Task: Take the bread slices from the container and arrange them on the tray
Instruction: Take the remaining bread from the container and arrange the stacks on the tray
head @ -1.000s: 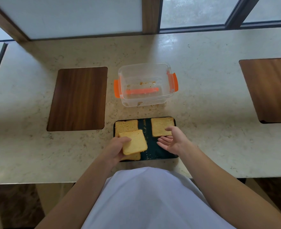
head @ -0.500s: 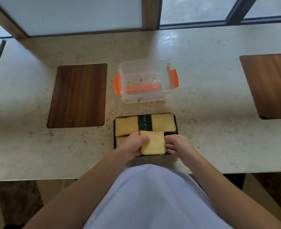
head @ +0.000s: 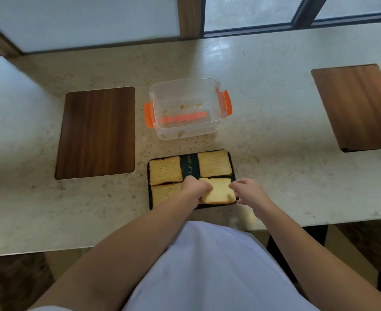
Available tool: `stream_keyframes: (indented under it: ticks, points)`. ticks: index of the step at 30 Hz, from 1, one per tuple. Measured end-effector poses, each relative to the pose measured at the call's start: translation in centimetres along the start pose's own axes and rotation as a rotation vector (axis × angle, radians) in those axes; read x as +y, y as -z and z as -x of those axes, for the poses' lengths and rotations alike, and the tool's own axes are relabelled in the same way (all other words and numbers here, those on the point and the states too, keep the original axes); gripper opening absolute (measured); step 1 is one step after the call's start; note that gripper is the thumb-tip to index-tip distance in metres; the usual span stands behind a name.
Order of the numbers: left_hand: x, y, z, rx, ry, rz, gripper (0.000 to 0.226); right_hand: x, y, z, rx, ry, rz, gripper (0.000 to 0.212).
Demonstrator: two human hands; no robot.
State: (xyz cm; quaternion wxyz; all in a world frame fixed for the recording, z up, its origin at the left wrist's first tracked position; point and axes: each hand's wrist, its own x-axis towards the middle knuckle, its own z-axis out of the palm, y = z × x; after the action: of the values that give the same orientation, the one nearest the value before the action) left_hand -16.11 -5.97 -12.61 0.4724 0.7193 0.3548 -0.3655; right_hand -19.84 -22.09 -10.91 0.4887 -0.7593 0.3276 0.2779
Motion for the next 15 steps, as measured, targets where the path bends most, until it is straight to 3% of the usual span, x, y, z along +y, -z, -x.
stream_keyframes:
  ticks: [9, 15]
  points:
    - [-0.5, -0.9, -0.7, 0.102, -0.05, -0.163, 0.019, 0.3, -0.6, 0.0, 0.068, 0.107, 0.118, 0.043]
    - [-0.7, -0.4, -0.8, 0.09, -0.059, -0.108, 0.009, 0.9, -1.2, -0.1, 0.078, 0.149, 0.217, 0.04]
